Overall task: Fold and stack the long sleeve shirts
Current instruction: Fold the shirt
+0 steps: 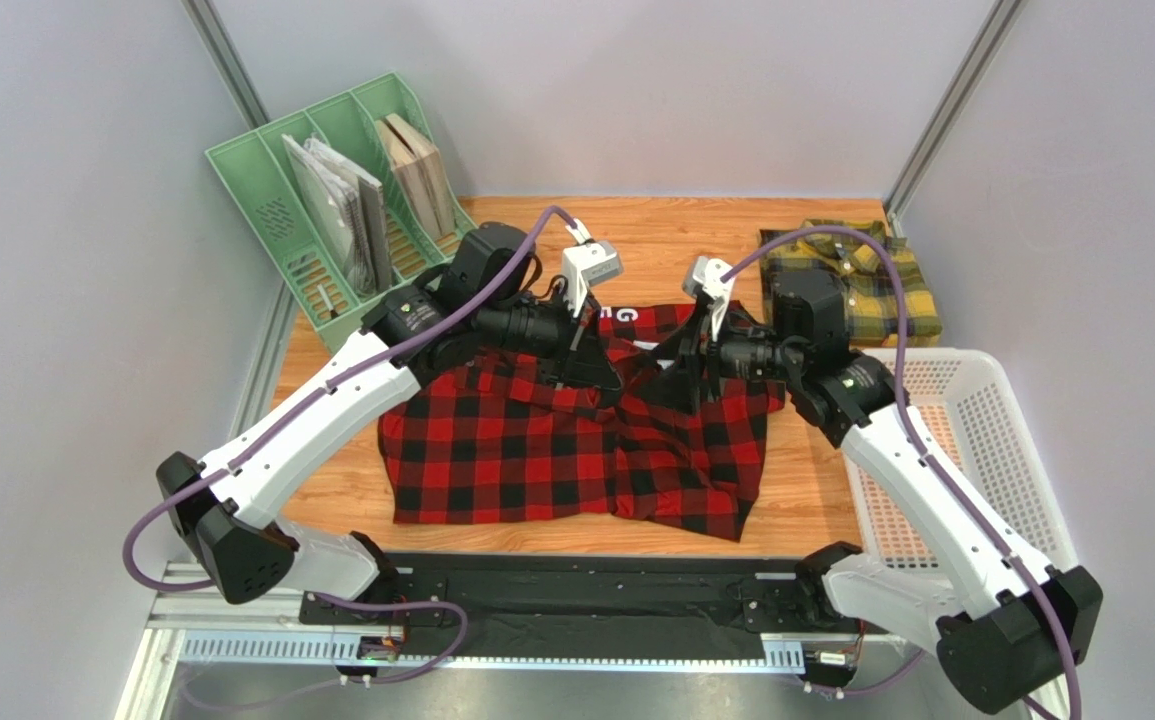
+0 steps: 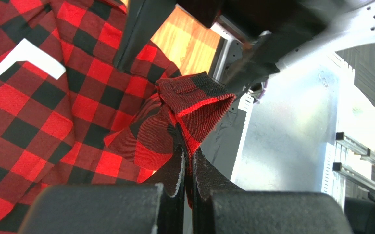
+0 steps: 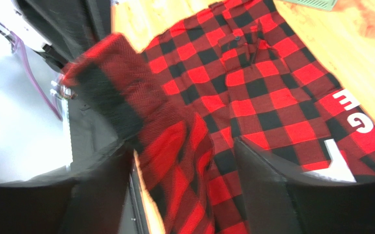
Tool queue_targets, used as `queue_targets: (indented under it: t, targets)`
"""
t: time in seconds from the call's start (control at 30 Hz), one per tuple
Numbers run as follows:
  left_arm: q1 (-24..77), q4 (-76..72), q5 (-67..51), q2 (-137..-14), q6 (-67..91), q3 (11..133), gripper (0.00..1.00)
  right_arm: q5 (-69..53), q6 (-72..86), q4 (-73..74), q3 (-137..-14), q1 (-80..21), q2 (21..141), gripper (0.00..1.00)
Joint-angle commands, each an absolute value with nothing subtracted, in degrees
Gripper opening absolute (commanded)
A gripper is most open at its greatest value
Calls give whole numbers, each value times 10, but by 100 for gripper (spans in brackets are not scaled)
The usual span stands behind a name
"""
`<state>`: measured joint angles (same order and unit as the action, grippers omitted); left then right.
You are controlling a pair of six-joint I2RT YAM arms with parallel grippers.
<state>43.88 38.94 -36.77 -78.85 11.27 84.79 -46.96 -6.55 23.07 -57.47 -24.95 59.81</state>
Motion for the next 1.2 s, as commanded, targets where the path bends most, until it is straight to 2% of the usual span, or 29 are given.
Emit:
queue_targets:
  t: [0.0,0.03,0.07,0.1,0.13,0.17,0.23,0.3,0.4,0.47,0.53,0.6,0.67,0.8,1.07,1.17]
  targets:
    - [440,398,-379,-770,82,876,3,-479,-79,196,-612,-256,608,32]
    - [441,399,-368,-764,74,875,23,-481,-80,212,-618,-256,607,16]
    - [439,400,-352,-749,66,870,33,-479,-80,221,-627,-256,597,0]
    - [434,405,-347,-739,49,866,51,-475,-81,228,-628,-256,587,0]
    - [415,404,-346,-730,44,858,84,-475,-89,240,-628,-256,575,0]
    - [399,403,-346,-706,43,836,92,-472,-91,244,-625,-256,547,0]
    - [333,401,-349,-680,47,810,99,-465,-93,264,-617,-256,519,0]
    - [288,444,-353,-658,34,792,99,-461,-93,286,-614,-256,482,0]
    - [229,585,-329,-659,-135,790,99,-441,-101,327,-608,-256,446,0]
    - [213,653,-307,-647,-306,752,99,-432,-108,344,-606,-256,432,0]
    - [204,725,-257,-614,-452,704,93,-420,-109,346,-608,-256,429,0]
    - [204,757,-221,-582,-520,620,84,-412,-106,344,-615,-256,435,0]
    - [205,758,-174,-543,-585,543,79,-407,-105,341,-631,-256,448,0]
    - [205,730,-119,-538,-623,438,67,-392,-111,331,-657,-256,469,0]
    - [205,569,-52,-601,-624,333,67,-378,-127,331,-702,-254,491,0]
    - [206,541,-46,-640,-631,326,63,-370,-128,330,-715,-255,495,0]
